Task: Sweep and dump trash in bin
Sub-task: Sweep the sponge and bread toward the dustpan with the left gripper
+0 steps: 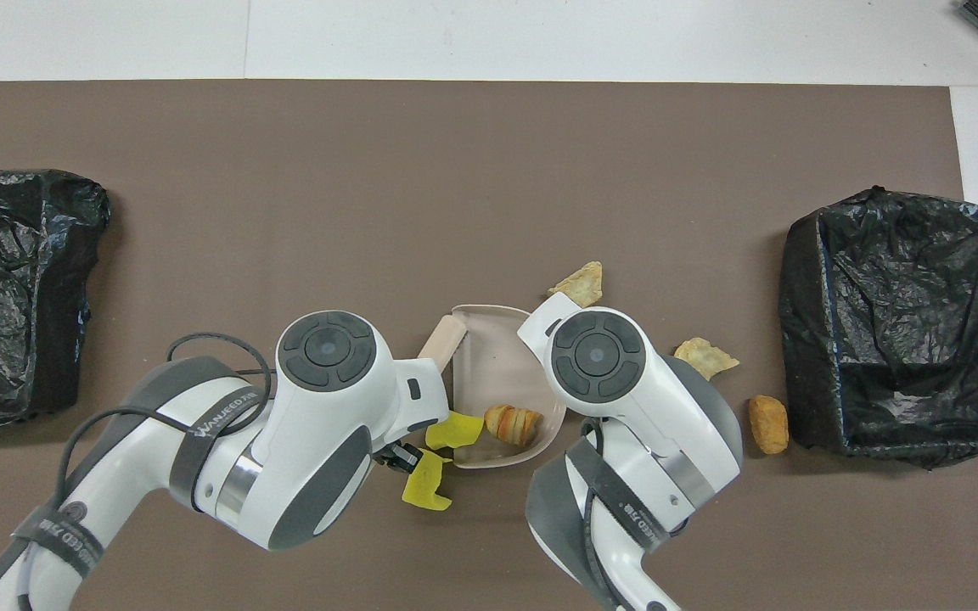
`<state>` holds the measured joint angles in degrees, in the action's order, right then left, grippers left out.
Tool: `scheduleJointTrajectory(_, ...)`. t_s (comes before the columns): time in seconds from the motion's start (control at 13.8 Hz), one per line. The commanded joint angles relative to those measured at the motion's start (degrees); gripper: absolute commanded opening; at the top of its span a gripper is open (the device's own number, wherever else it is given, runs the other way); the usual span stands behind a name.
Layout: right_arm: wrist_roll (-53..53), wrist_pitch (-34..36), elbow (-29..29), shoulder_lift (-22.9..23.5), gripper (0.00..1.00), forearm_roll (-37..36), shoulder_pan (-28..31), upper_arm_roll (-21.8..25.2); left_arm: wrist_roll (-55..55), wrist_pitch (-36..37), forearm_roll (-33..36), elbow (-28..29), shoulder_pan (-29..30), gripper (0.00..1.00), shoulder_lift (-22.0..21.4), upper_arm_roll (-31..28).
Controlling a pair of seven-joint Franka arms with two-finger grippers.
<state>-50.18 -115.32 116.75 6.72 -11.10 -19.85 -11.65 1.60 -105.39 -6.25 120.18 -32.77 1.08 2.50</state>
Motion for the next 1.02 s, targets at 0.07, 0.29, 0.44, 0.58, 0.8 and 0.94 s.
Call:
scheduleJointTrajectory(0.07, 0.62, 0.19, 1.72, -1.18, 0.00, -1.20, 0.33, -0.30, 11.28, 5.80, -2.54, -1.71, 3.94, 0.00, -3.00, -0.21)
scheduleJointTrajectory(0.29, -0.26, 0.10, 1.63, -1.18, 0.00, -1.29, 0.51, -0.30, 23.49, 7.75, -2.54, 1.61, 3.51, 0.00, -5.99, -0.21)
scheduleJointTrajectory(0.44, -2.71, 0.01, 1.20, -0.92, 0.00, -1.46, 0.77, -0.21, 32.28, 6.61, -2.63, 7.66, 1.76, 0.00, -10.02, 0.22)
scheduleJointTrajectory(0.58, -6.31, 0.36, 0.85, -1.01, 0.00, -1.82, 1.21, -0.12, 37.56, 5.90, -2.63, 12.68, -1.84, 0.00, -13.98, 0.23)
scheduleJointTrajectory(0.8, -13.43, 0.01, 0.76, -1.18, 0.00, -2.52, 2.88, -0.04, 48.29, 5.29, -5.16, 14.20, -5.18, 0.00, -14.70, 0.23)
scheduleJointTrajectory(0.94, -15.02, -0.69, 1.11, -1.18, 0.00, -3.39, 2.79, -0.12, 54.00, 3.10, -7.63, 15.42, -7.21, 0.00, -14.79, 0.31)
